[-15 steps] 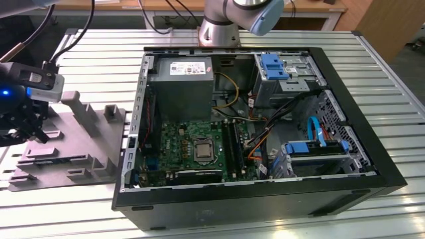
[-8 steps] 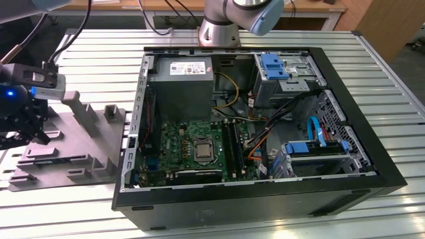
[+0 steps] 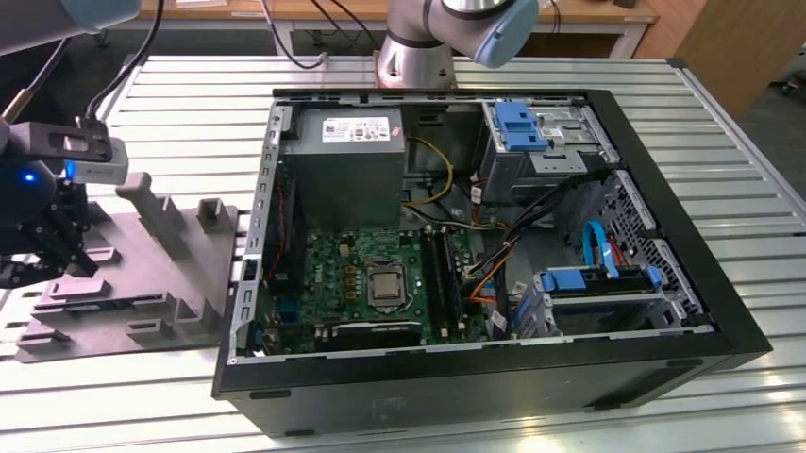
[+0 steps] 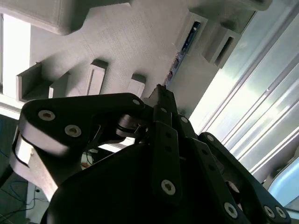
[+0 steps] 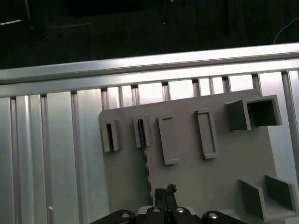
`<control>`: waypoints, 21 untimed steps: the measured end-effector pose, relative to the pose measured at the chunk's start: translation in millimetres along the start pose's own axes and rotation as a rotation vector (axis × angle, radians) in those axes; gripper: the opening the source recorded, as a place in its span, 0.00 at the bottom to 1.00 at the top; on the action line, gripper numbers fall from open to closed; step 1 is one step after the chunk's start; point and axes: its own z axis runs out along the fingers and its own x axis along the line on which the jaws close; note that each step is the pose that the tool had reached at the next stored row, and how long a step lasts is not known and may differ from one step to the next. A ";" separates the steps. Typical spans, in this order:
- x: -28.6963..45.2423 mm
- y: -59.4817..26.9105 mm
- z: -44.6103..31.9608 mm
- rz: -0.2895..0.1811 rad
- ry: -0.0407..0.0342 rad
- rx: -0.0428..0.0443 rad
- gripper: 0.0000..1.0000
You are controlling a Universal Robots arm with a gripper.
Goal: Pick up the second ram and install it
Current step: 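Pick up the second ram and move it above second insertion slot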
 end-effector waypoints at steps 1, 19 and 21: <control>0.0 0.0 0.0 -0.002 0.0001 0.0000 0.11; 6.8 1.1 7.4 -0.061 -0.0110 0.0182 0.11; 8.0 3.2 8.9 -0.068 -0.0108 0.0181 0.11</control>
